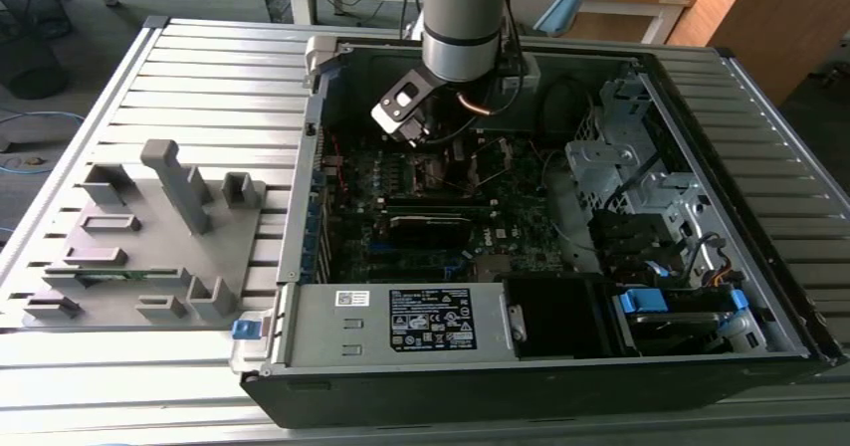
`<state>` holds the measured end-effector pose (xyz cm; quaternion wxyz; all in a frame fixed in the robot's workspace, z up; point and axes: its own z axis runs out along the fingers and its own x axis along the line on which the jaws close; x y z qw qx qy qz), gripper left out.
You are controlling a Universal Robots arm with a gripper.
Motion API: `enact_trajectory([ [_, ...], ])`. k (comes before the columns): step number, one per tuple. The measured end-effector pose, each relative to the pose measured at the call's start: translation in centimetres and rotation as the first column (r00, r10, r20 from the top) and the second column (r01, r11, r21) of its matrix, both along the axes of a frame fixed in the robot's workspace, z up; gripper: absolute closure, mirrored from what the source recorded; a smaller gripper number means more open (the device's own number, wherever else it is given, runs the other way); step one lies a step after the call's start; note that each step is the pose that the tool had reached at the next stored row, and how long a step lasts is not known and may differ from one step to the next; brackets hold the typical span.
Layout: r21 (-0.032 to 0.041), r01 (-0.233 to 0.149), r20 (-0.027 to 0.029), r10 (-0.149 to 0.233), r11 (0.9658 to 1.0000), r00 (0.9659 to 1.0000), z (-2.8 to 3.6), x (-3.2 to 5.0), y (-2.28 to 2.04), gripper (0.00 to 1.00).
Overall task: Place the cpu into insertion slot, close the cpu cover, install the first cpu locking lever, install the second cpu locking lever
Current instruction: 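Place the cpu into insertion slot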
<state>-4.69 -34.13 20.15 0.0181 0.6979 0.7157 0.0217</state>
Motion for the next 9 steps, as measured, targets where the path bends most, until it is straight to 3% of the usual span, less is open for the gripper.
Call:
enact_trajectory([
  [3,-0.0003,0.027,-0.0002,-0.027,0.9996,0.9996,-0.08,-0.01,-0.01,0.46],
  [9,0.0014,0.028,0.0000,-0.028,0.9996,0.9996,-0.16,-0.09,0.00,0.46],
])
